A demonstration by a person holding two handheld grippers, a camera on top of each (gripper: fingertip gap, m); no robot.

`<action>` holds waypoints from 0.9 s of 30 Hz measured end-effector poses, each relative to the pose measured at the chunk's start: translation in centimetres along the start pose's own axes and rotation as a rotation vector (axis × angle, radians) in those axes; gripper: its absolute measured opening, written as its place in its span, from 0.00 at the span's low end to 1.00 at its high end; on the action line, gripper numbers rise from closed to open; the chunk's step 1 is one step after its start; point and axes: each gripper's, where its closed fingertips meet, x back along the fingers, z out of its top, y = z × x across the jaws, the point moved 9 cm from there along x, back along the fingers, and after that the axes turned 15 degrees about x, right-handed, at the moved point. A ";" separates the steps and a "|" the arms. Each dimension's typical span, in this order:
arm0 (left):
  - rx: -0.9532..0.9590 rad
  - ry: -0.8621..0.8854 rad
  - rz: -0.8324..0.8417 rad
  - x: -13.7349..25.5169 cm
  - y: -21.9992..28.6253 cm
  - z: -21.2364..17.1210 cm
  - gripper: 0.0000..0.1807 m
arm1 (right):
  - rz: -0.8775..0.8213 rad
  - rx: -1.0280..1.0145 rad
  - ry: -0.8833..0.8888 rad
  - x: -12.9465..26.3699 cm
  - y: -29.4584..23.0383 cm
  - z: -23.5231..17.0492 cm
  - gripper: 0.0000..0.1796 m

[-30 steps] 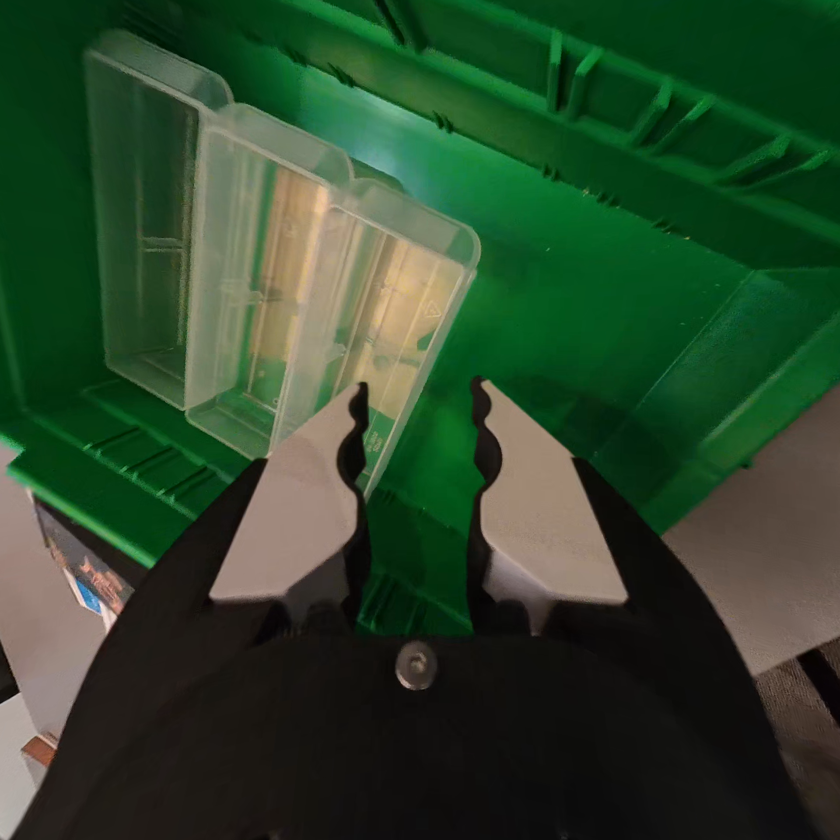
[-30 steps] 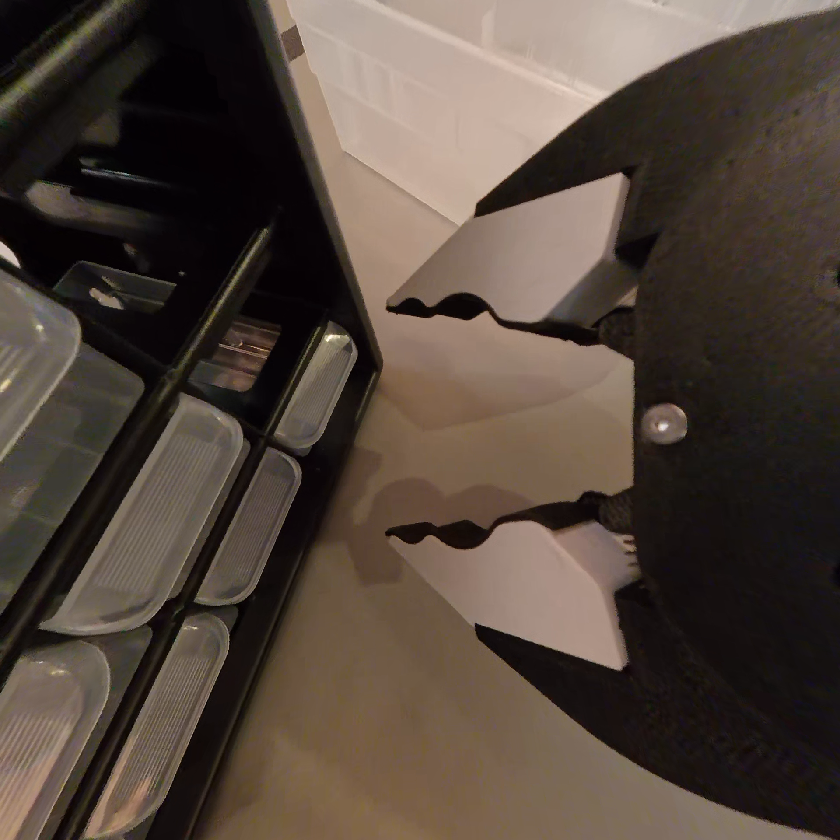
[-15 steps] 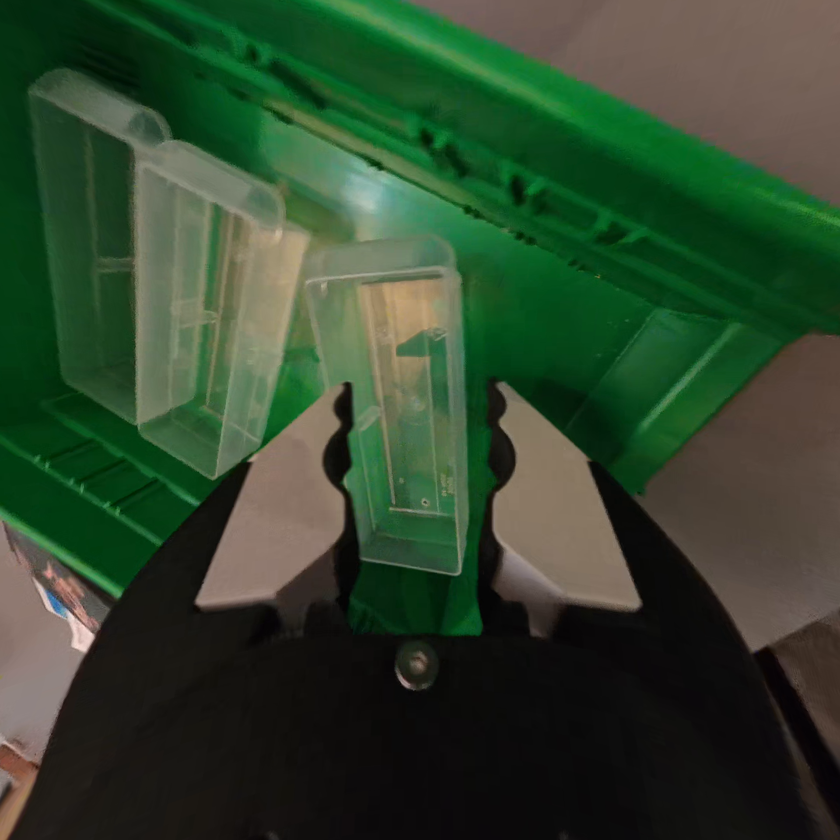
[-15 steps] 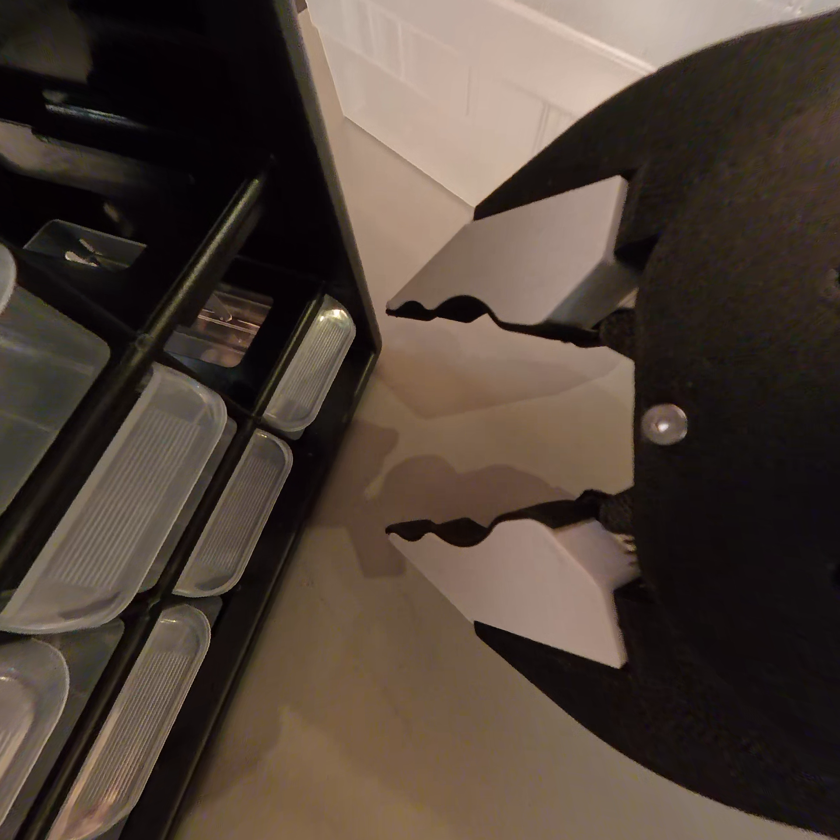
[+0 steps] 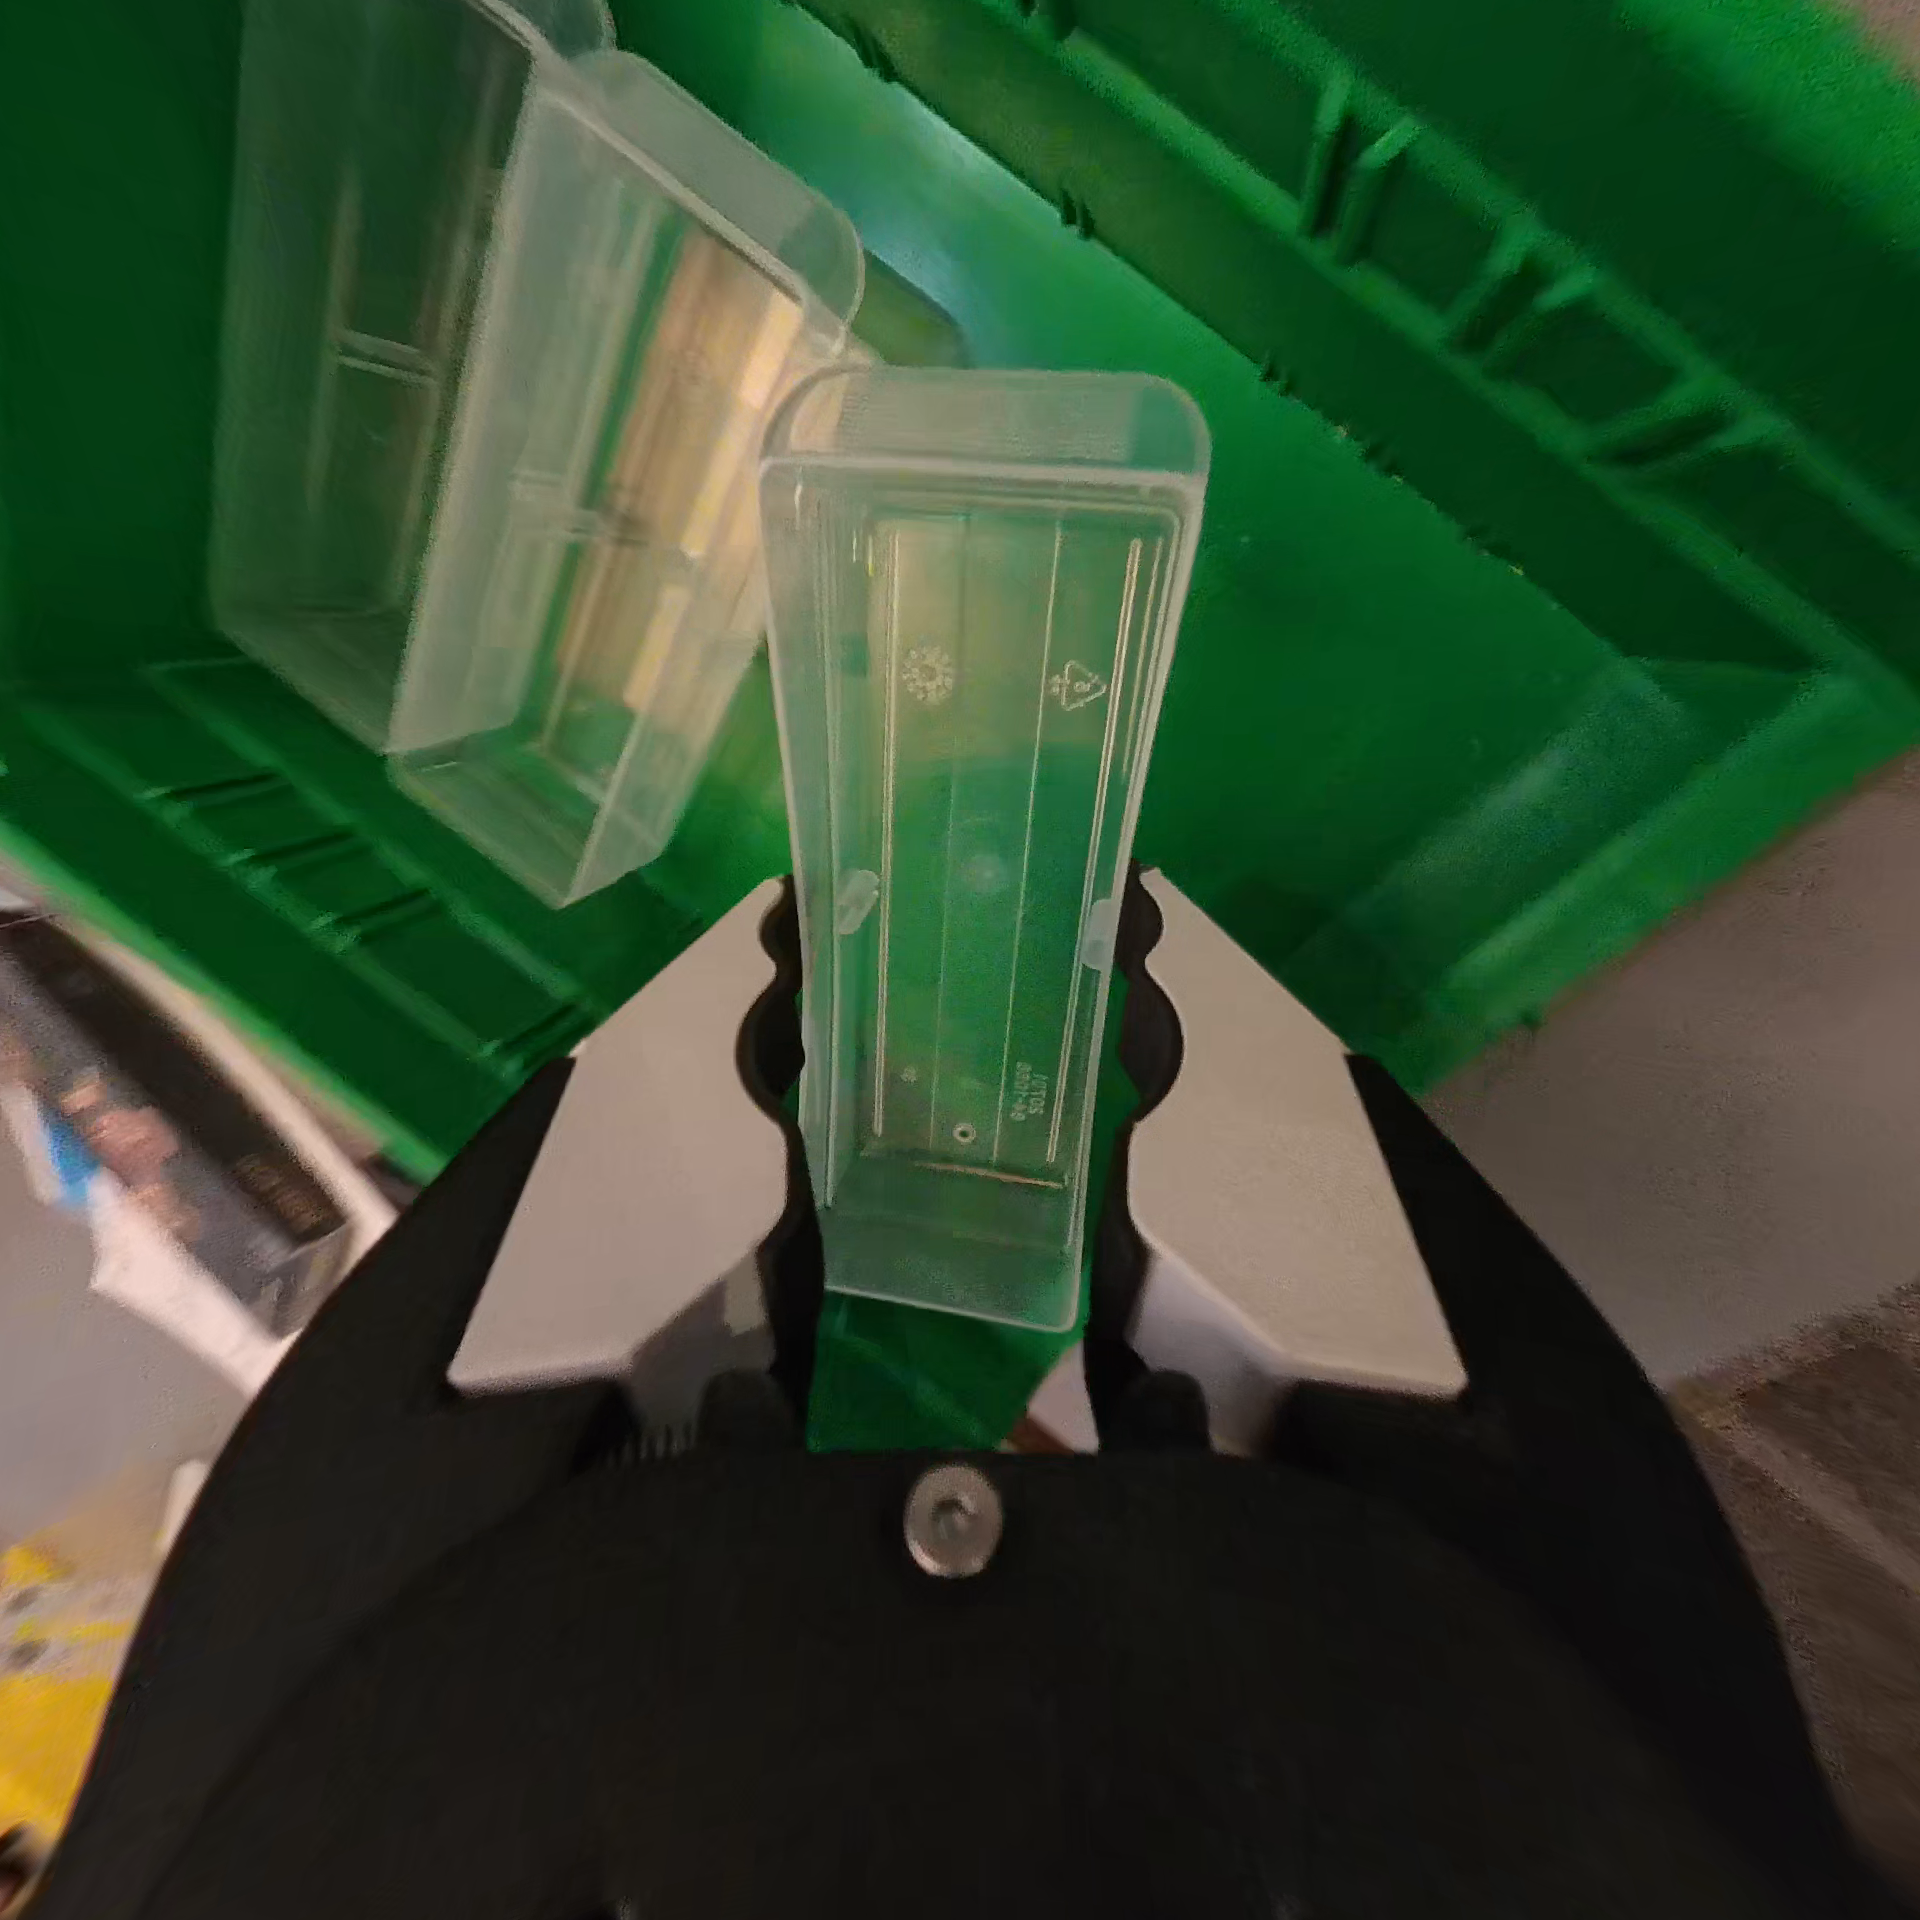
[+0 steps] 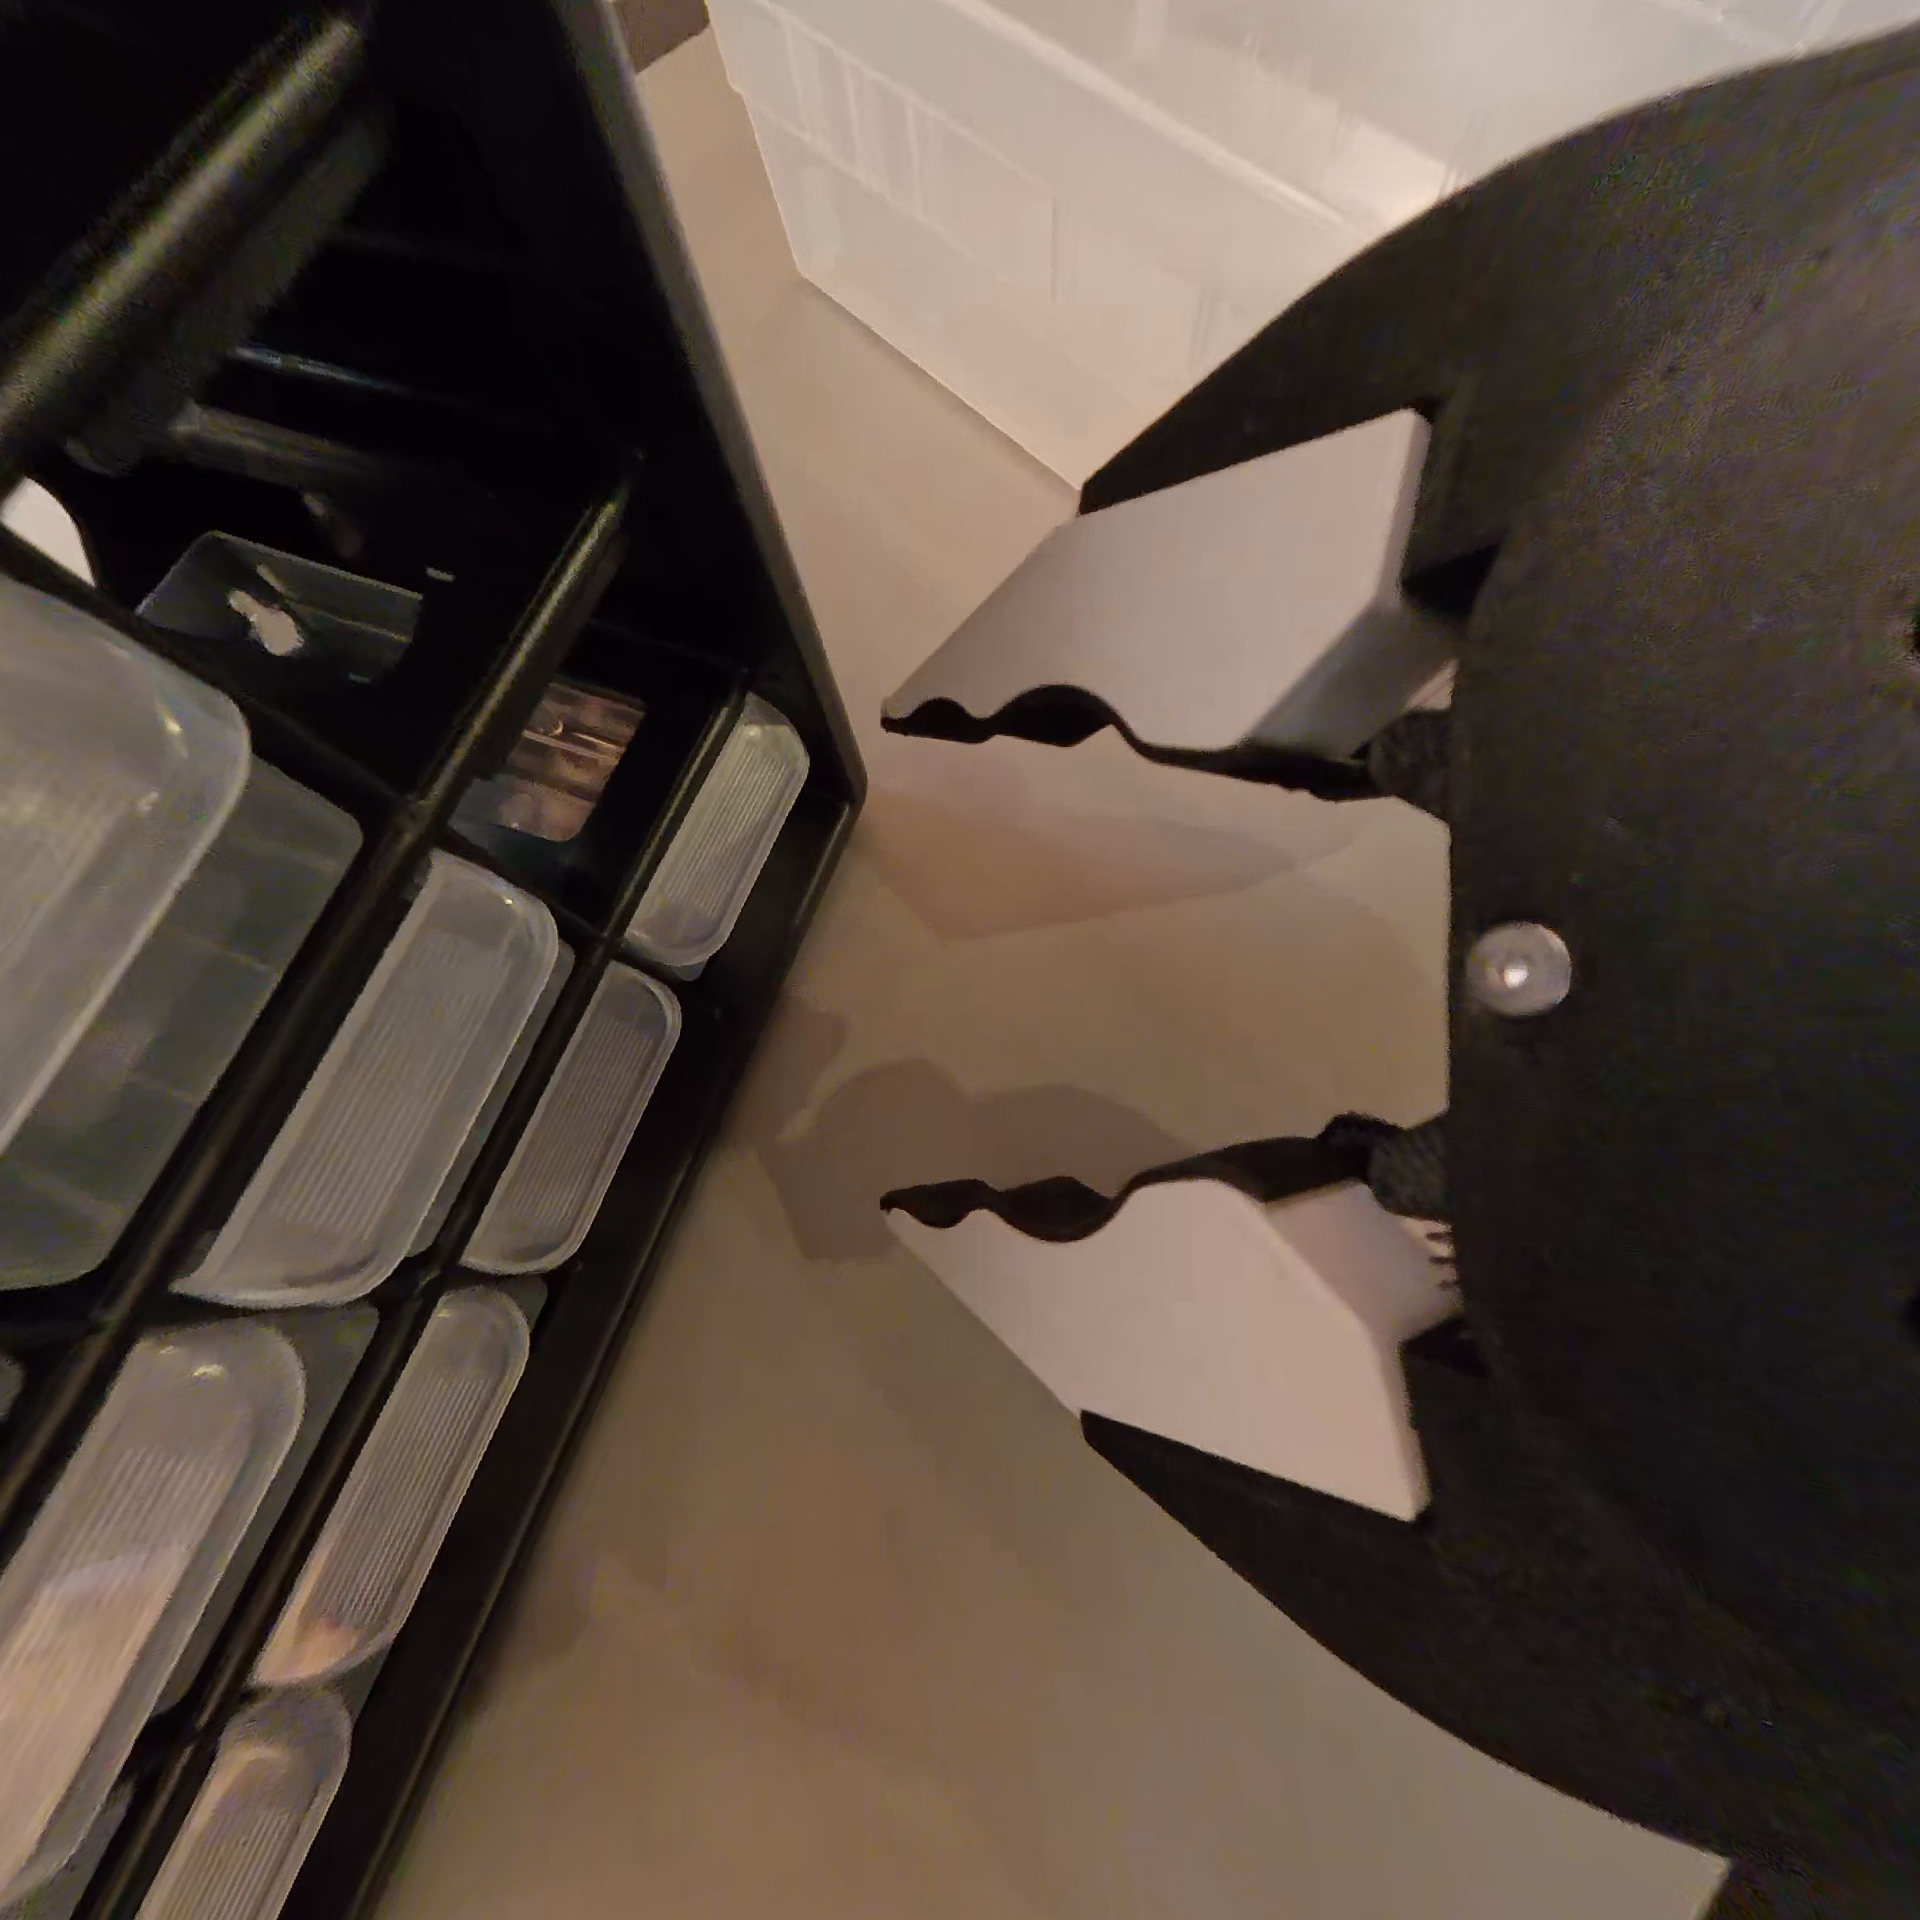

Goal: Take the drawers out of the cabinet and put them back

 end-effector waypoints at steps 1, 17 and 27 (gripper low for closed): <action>-0.015 0.016 0.022 2.1 0.2 0.2 0.33 | 0.007 -0.009 0.012 0.4 0.0 0.1 0.47; -0.522 0.193 -0.288 6.9 25.8 10.5 0.34 | 0.228 0.040 0.297 7.0 -3.4 -1.4 0.51; -0.590 0.135 -0.359 0.3 31.1 12.7 0.37 | 0.497 0.248 0.337 4.6 -9.9 -0.4 0.56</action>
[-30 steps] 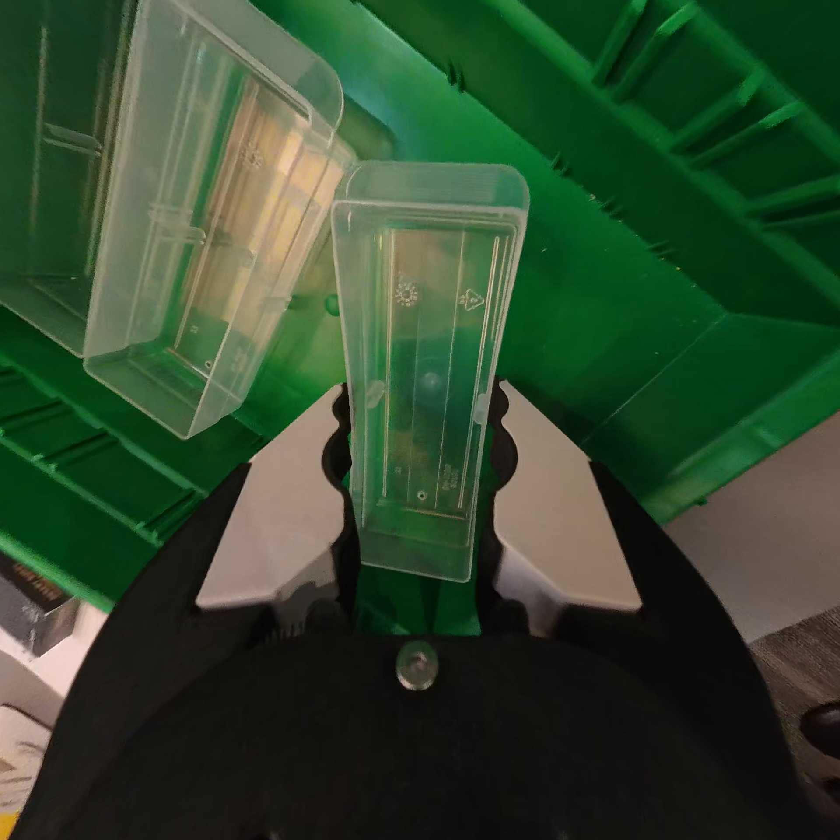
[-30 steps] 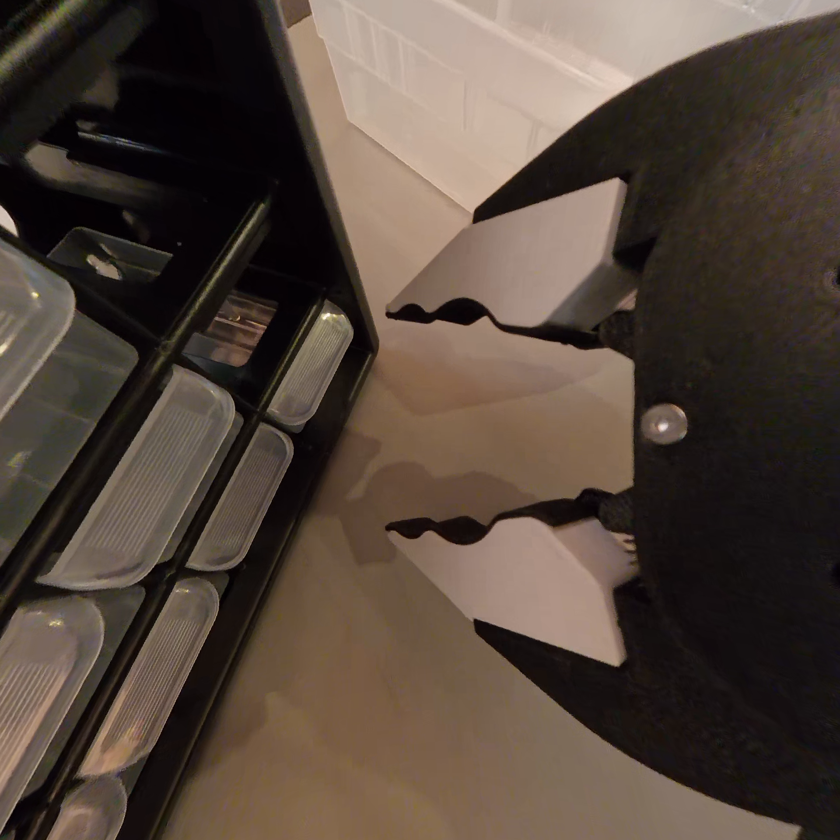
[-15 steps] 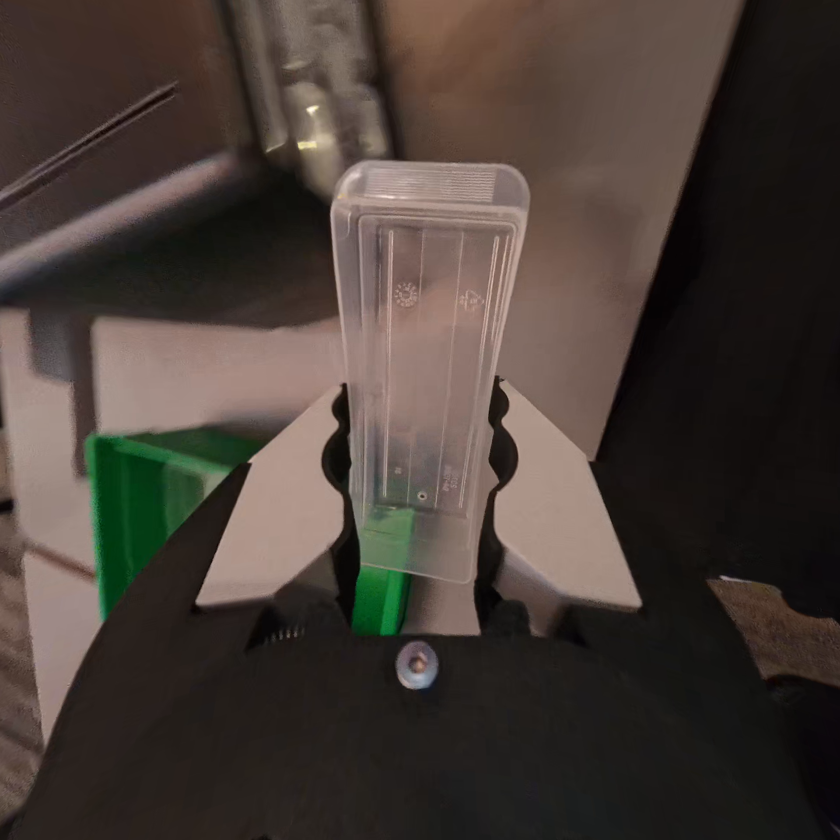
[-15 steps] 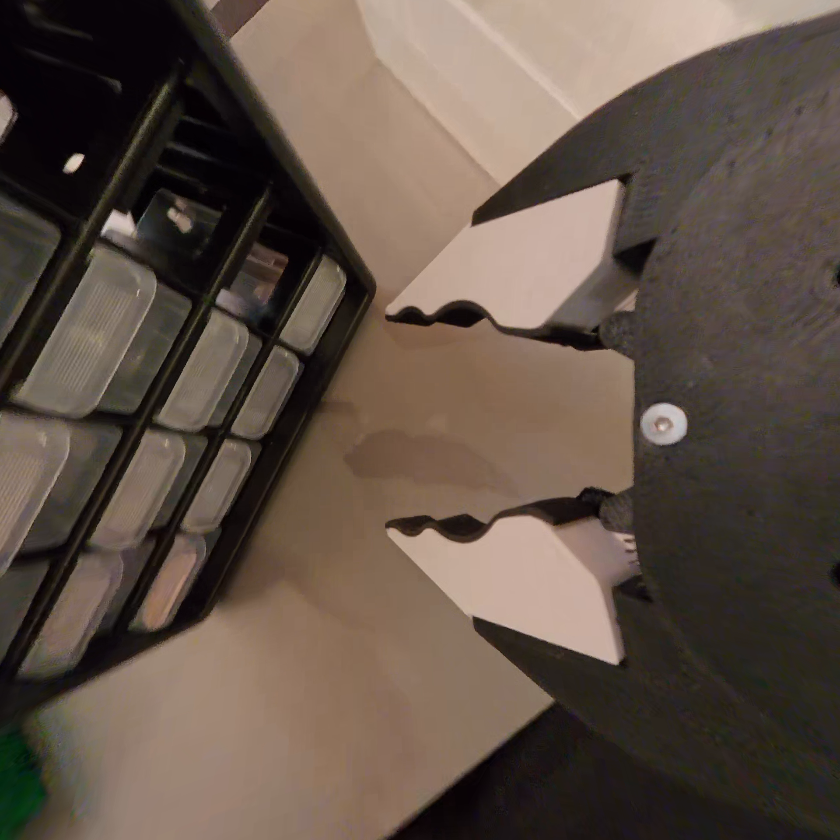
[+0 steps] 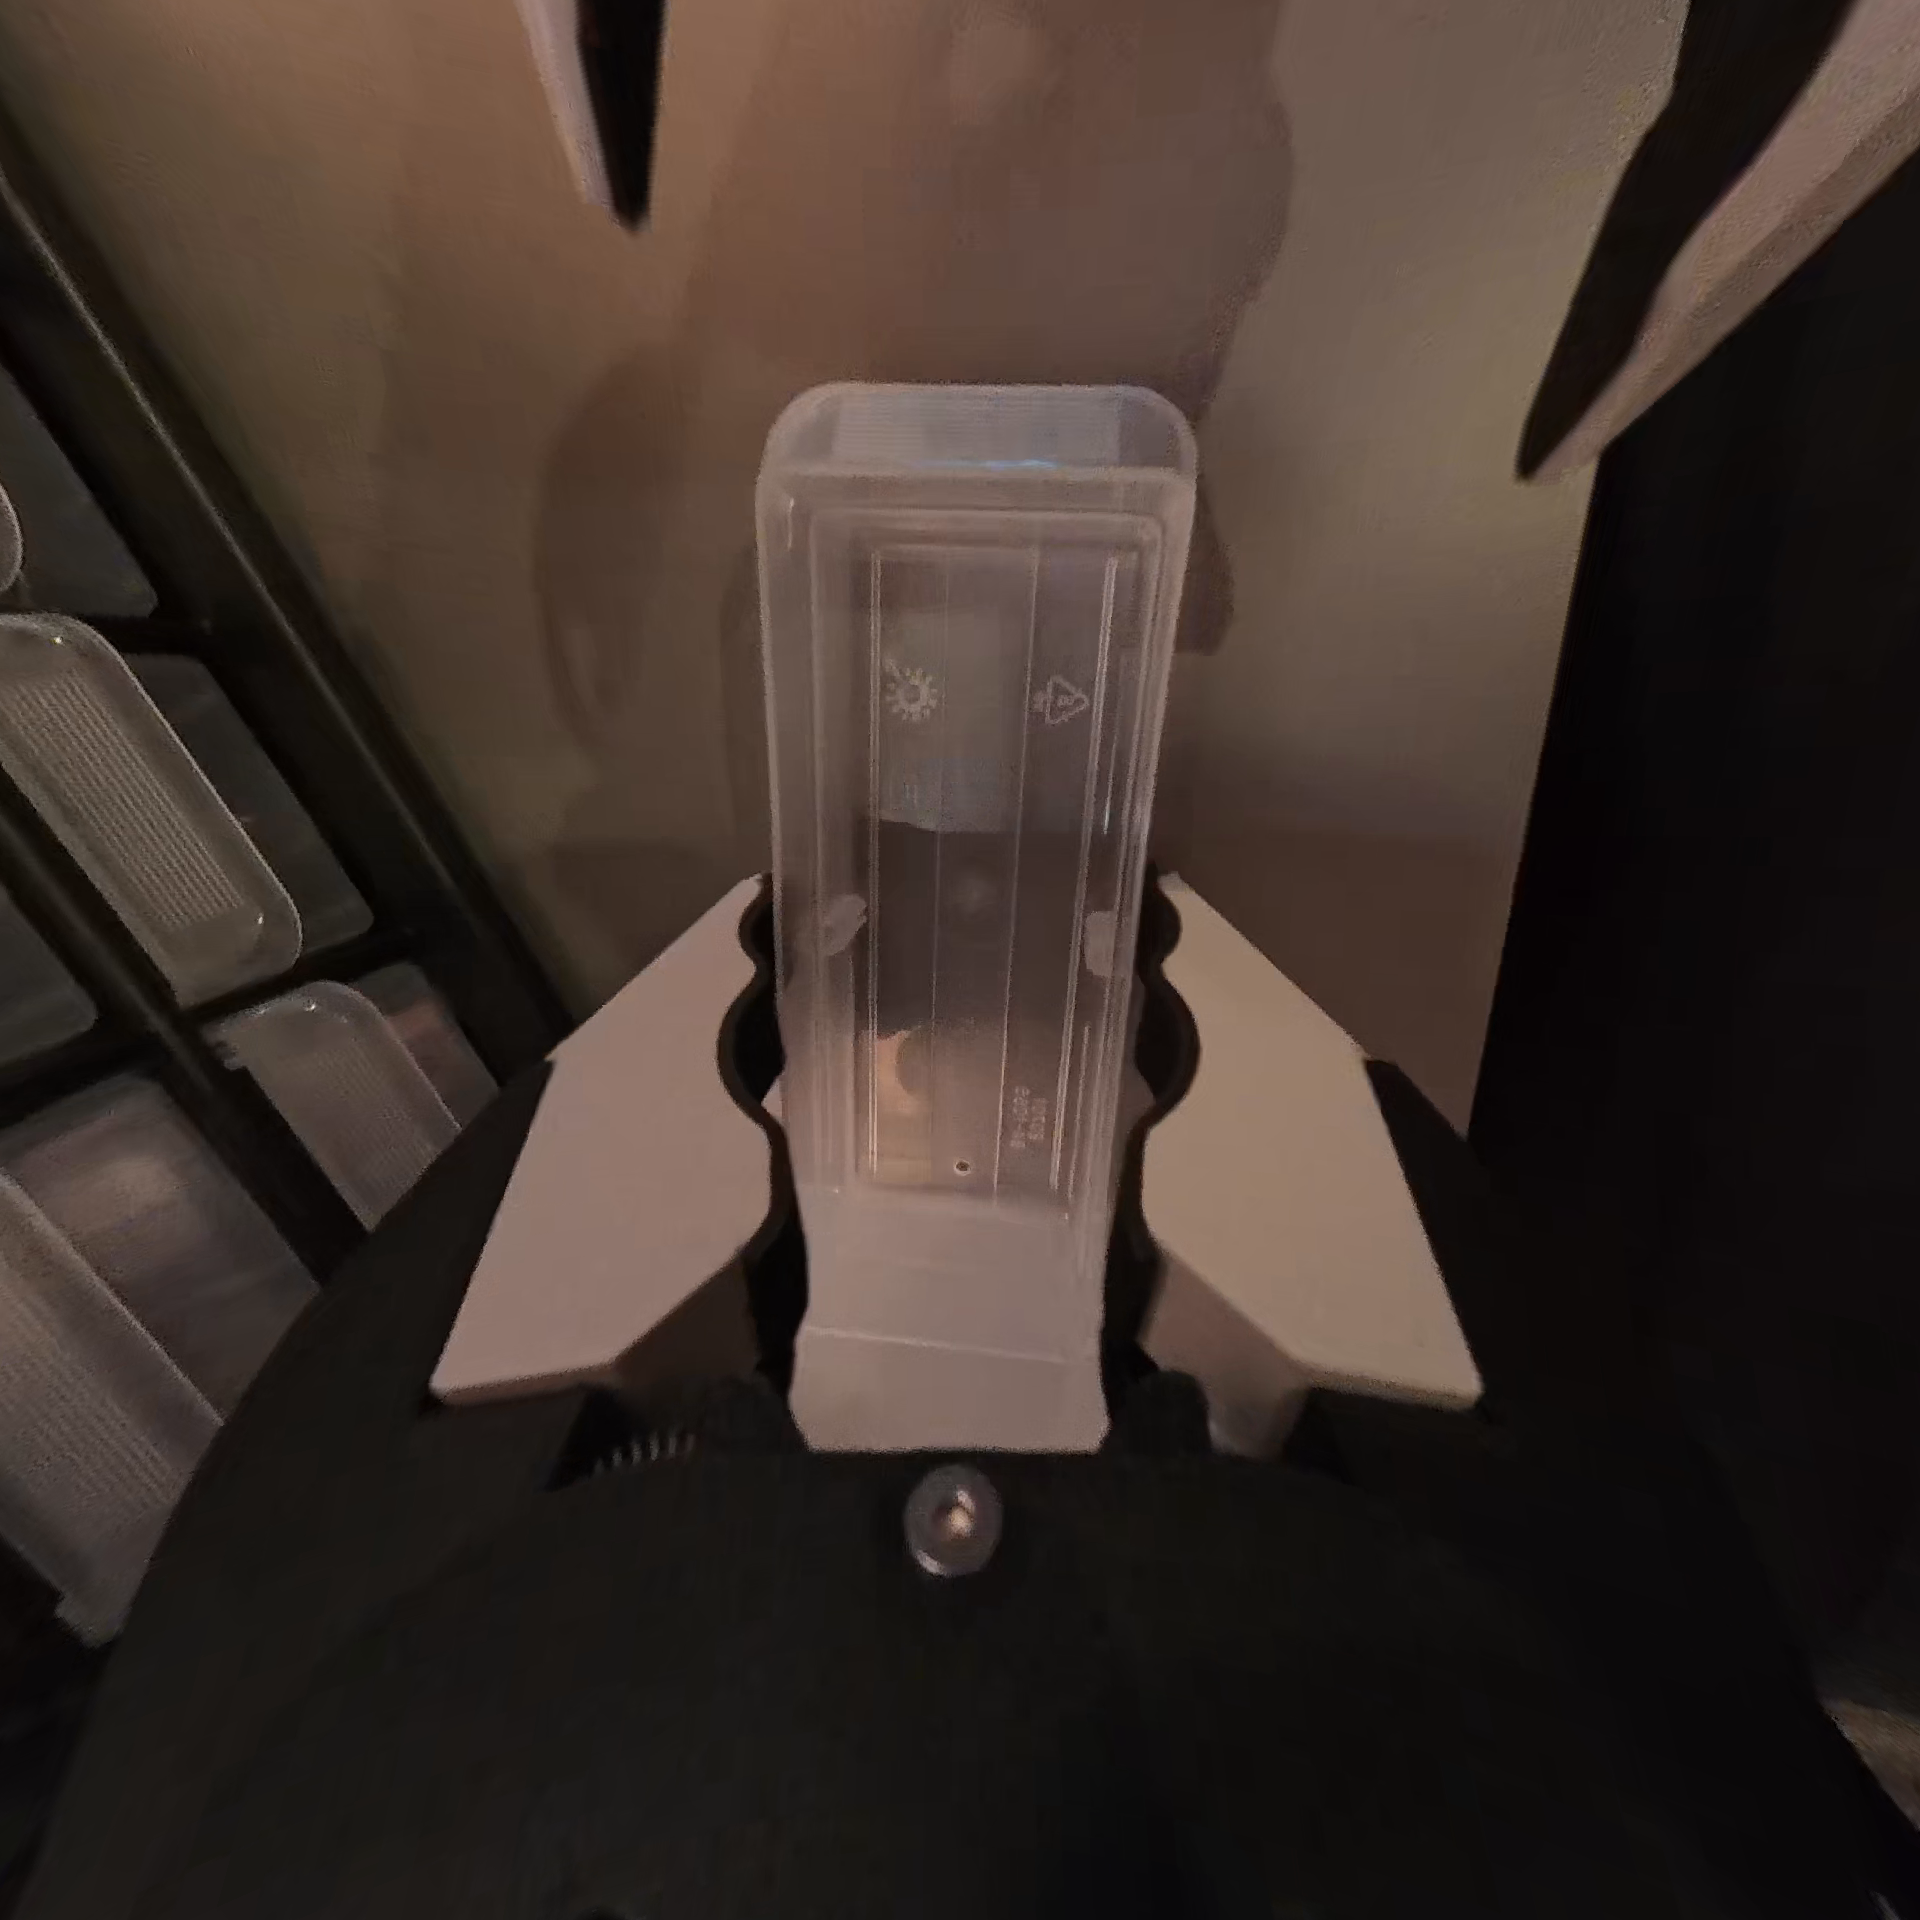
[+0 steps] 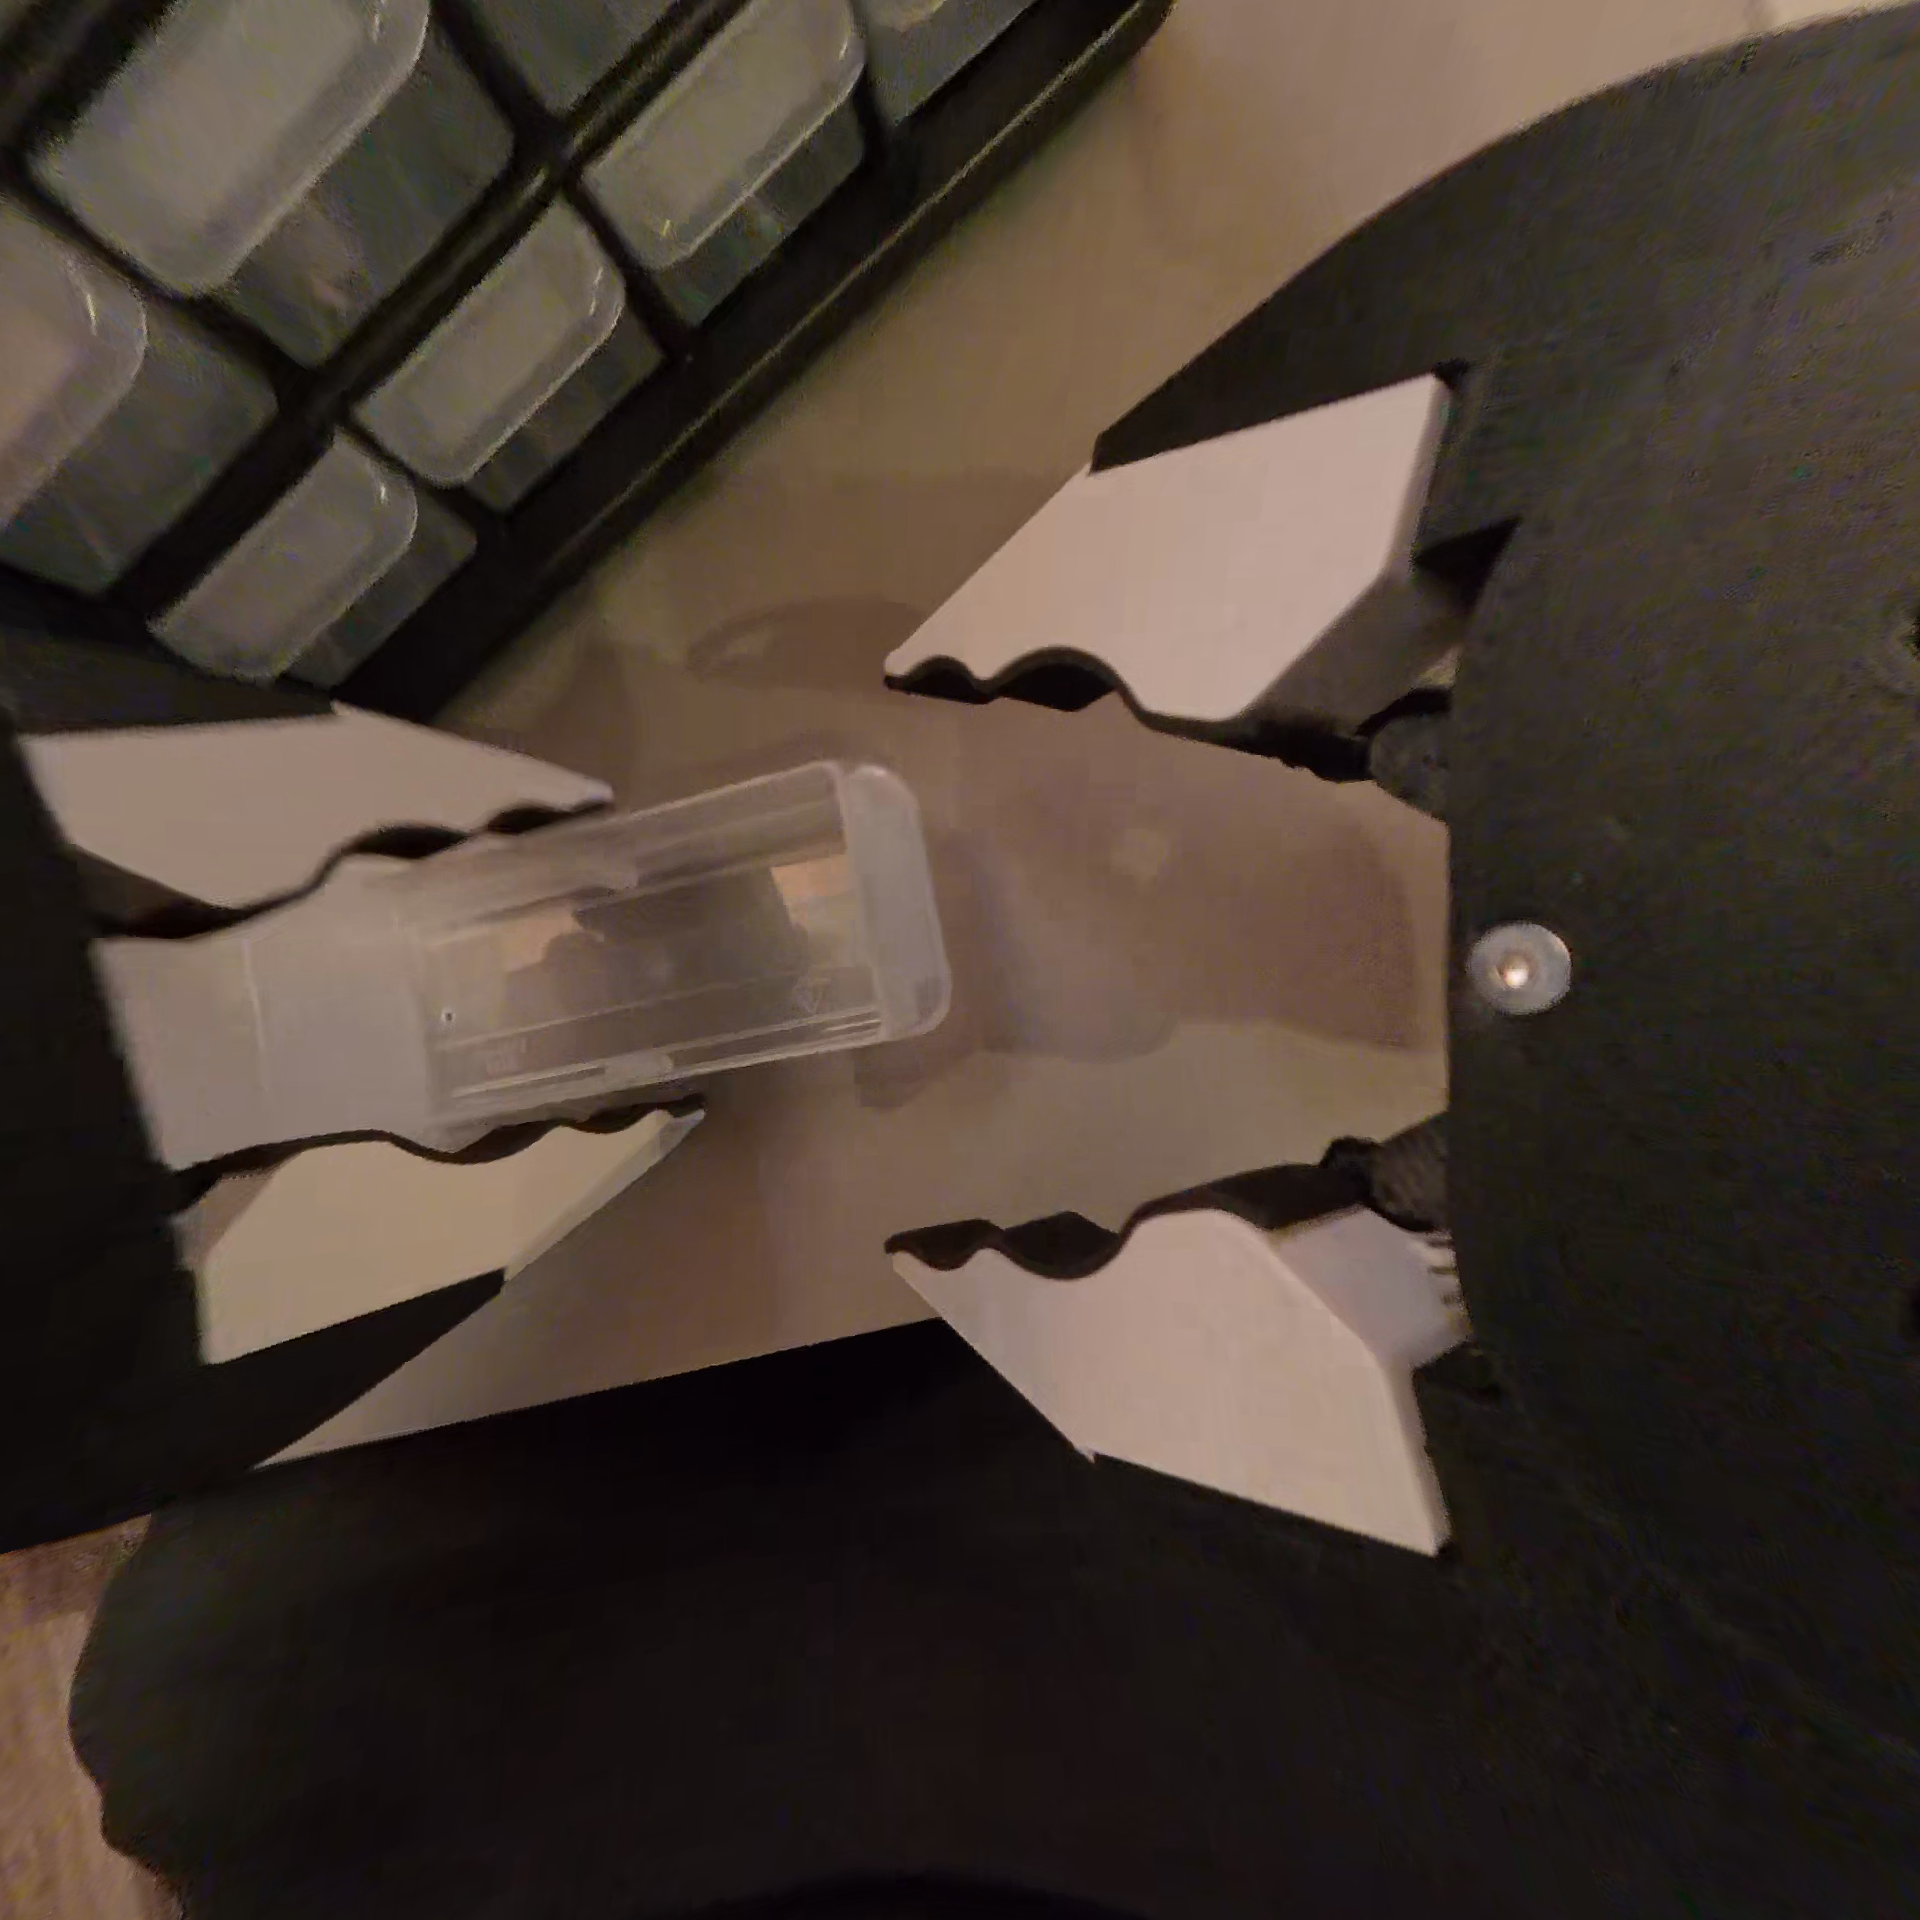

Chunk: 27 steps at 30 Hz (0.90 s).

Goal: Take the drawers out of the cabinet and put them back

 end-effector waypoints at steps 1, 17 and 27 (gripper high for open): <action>-0.010 0.002 0.011 0.2 0.0 -0.1 0.41 | 0.013 0.015 -0.002 -0.7 0.0 0.1 0.57; 0.017 0.459 0.349 20.1 -6.2 2.1 0.32 | 0.130 0.074 -0.075 -5.9 1.3 1.6 0.37; 0.197 0.446 0.365 18.6 -16.4 6.1 0.30 | 0.048 -0.001 -0.077 -2.0 1.6 1.7 0.36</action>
